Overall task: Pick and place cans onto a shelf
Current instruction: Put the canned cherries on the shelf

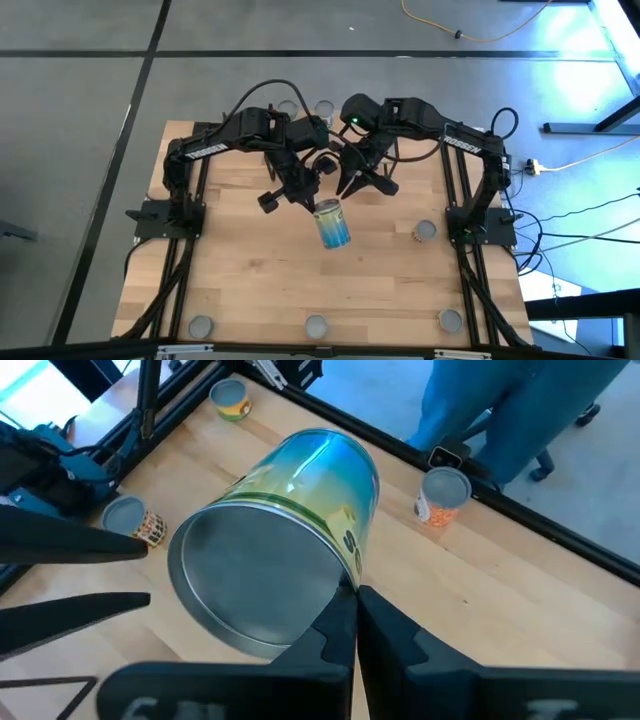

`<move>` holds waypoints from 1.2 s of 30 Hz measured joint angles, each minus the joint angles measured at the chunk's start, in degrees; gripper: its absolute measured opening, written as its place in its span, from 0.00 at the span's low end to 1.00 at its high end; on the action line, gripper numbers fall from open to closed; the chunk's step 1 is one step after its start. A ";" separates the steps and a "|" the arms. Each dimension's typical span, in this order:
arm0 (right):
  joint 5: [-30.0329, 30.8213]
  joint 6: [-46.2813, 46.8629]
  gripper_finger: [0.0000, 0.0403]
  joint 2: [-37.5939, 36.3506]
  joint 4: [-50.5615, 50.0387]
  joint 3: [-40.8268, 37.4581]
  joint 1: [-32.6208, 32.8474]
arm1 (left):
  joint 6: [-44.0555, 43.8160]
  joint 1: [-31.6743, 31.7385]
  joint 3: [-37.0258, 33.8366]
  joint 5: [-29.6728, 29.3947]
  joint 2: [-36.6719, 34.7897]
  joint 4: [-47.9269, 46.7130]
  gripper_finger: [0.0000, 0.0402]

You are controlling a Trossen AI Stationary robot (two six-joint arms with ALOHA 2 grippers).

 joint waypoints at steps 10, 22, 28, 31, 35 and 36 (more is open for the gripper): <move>14.12 -0.03 0.18 0.00 -0.30 0.02 -0.34 | -9.35 0.80 0.00 -5.75 0.00 -2.76 0.00; 17.78 -1.93 0.18 0.00 -0.42 0.02 -0.32 | -16.91 0.66 0.00 -15.15 0.00 -6.33 0.00; 22.76 -4.41 0.18 -0.33 -1.97 0.09 -0.32 | -18.81 0.30 0.00 -22.81 0.01 -6.43 0.00; 25.68 -4.65 0.18 -1.04 -3.52 0.54 -0.45 | -19.91 0.30 -0.02 -23.30 0.07 -6.39 0.00; 28.10 -3.00 0.18 -2.79 -4.08 0.61 -1.11 | -21.85 0.30 -0.02 -25.27 0.07 -6.08 0.00; 28.35 -2.85 0.18 -3.38 -4.13 0.61 -1.28 | -22.74 0.33 -0.02 -26.40 0.07 -6.01 0.00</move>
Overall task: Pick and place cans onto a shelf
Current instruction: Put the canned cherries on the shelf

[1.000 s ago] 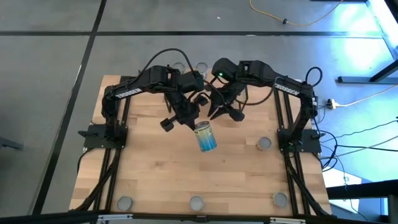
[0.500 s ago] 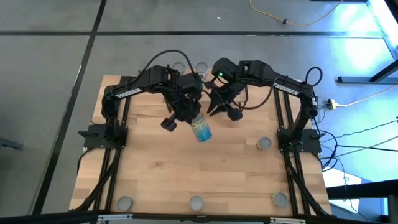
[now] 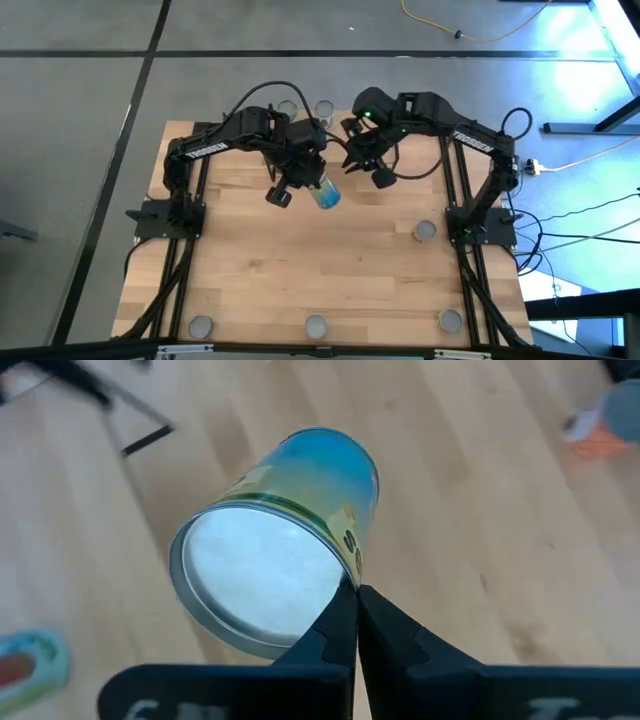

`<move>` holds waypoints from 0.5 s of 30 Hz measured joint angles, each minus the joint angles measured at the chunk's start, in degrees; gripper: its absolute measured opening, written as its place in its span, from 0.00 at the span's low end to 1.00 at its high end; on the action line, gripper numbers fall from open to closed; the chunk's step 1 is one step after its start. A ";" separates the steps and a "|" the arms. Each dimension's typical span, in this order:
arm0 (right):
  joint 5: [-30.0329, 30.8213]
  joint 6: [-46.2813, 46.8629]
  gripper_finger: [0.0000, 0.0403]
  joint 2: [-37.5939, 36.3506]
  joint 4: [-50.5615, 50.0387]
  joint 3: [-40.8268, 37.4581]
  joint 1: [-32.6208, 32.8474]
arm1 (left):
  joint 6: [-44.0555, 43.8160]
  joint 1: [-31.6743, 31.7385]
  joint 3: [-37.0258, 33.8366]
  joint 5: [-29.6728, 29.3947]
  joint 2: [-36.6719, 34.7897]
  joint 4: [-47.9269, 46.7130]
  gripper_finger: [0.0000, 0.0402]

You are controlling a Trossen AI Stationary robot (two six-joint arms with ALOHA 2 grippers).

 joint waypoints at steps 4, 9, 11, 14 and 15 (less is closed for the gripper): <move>3.75 1.49 0.18 -2.90 -0.46 0.00 -0.33 | -2.91 0.57 0.00 -3.55 0.00 -0.03 0.00; 11.53 4.13 0.18 -6.27 -0.40 0.00 -0.33 | -6.99 2.20 0.04 -9.72 0.43 -0.12 0.00; 12.97 4.50 0.18 -7.70 -0.37 0.00 -0.33 | -8.66 2.95 0.08 -12.46 0.80 -0.01 0.00; 13.43 5.91 0.18 -9.27 -0.33 0.02 -0.35 | -10.61 4.48 0.00 -14.99 1.67 0.16 0.00; 13.42 6.22 0.18 -9.68 -0.30 0.02 -0.35 | -10.75 4.96 0.09 -15.26 2.37 0.62 0.00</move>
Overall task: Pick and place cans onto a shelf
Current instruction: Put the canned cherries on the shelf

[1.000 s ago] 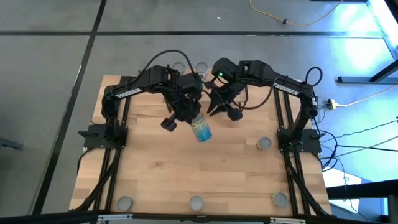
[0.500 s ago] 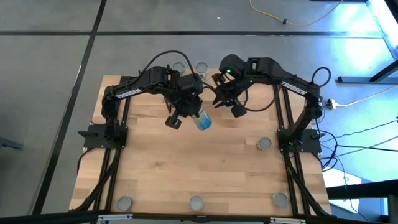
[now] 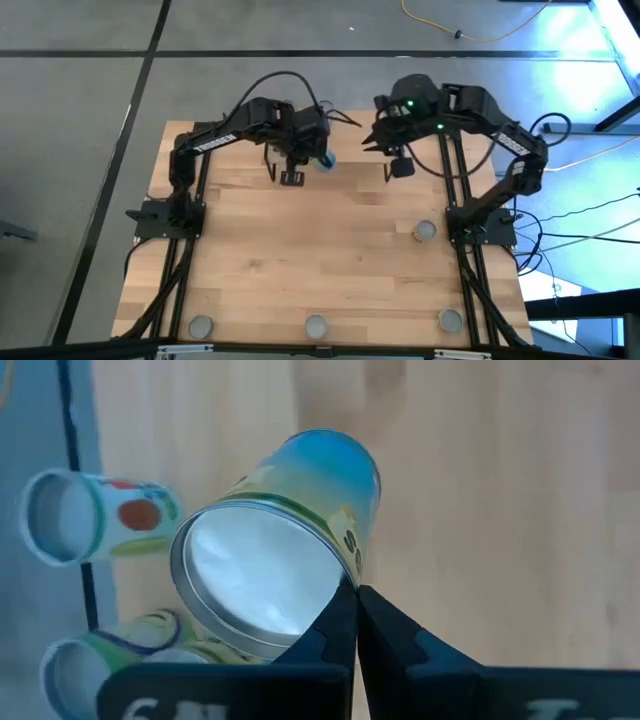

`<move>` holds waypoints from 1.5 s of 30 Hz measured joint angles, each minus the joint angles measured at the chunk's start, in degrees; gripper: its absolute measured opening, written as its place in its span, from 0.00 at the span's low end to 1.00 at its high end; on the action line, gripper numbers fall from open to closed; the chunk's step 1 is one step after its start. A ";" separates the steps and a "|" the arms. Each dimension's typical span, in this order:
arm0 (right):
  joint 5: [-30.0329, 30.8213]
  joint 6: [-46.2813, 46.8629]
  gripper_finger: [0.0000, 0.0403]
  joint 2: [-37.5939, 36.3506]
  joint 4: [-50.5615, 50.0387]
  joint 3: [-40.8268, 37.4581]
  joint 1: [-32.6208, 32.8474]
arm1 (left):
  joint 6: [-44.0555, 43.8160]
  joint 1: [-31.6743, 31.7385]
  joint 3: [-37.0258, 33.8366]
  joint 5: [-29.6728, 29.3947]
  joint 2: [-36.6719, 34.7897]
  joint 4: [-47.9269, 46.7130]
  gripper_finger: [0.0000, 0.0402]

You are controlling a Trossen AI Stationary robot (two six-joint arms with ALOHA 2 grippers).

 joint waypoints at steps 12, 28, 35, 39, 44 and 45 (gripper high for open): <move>-0.04 4.19 0.18 -2.32 -1.39 0.00 -0.02 | 0.14 5.25 -0.09 -2.85 4.42 0.47 0.00; -0.05 4.19 0.18 -2.31 -2.20 0.00 -0.02 | 0.96 6.41 0.03 -3.69 5.36 0.74 0.00; -0.08 4.19 0.18 -2.31 -3.74 -0.02 -0.02 | 1.83 7.22 0.01 -3.71 6.68 1.22 0.00; -0.10 4.19 0.18 -2.31 -4.86 -0.02 -0.02 | 2.86 6.99 0.02 -3.47 7.38 1.24 0.00; -0.14 4.19 0.18 -2.31 -5.57 -0.02 -0.02 | 3.39 6.16 -0.01 -3.28 7.53 1.00 0.00; -0.13 4.19 0.18 -2.31 -5.65 -0.02 -0.02 | 3.39 5.97 -0.01 -3.40 7.53 0.93 0.00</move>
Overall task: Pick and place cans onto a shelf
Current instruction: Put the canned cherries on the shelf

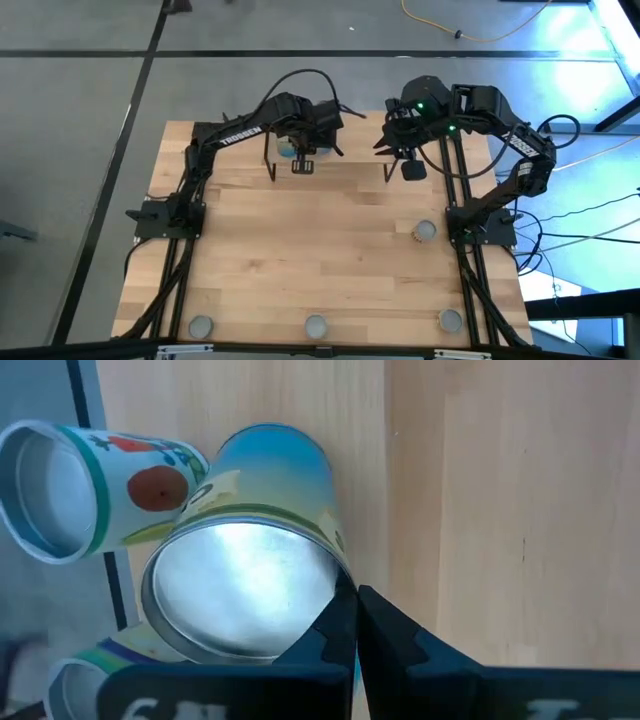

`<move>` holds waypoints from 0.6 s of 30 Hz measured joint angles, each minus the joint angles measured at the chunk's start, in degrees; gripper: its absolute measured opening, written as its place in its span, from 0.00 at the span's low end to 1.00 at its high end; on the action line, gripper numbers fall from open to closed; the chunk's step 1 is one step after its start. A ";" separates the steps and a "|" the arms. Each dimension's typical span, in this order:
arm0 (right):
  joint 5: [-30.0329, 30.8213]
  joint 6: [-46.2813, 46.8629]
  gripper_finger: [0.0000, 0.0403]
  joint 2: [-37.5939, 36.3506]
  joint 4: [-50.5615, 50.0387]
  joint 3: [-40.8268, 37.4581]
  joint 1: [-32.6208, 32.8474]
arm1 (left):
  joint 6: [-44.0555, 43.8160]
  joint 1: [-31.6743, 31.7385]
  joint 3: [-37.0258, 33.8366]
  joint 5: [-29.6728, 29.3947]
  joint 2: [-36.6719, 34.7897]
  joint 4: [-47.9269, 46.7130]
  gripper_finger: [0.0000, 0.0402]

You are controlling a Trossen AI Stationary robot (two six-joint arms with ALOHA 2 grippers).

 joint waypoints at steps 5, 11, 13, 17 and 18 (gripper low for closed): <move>-0.02 0.00 0.18 0.00 0.01 0.00 0.02 | 0.13 -0.09 -0.04 -0.26 -0.73 -1.18 0.00; -0.02 0.00 0.18 0.00 0.01 0.00 0.00 | 1.38 0.04 -0.07 -0.68 -0.81 -1.51 0.00; -0.02 0.00 0.18 0.00 0.01 0.00 0.01 | 1.42 0.04 -0.07 -0.70 -0.81 -1.50 0.00; -0.02 0.00 0.18 0.00 0.01 0.00 0.00 | 1.40 -0.33 -0.07 -2.43 -0.81 -1.01 0.00; -0.02 0.00 0.18 0.00 0.01 0.00 0.02 | 1.43 -0.49 -0.07 -3.54 -0.81 -0.91 0.00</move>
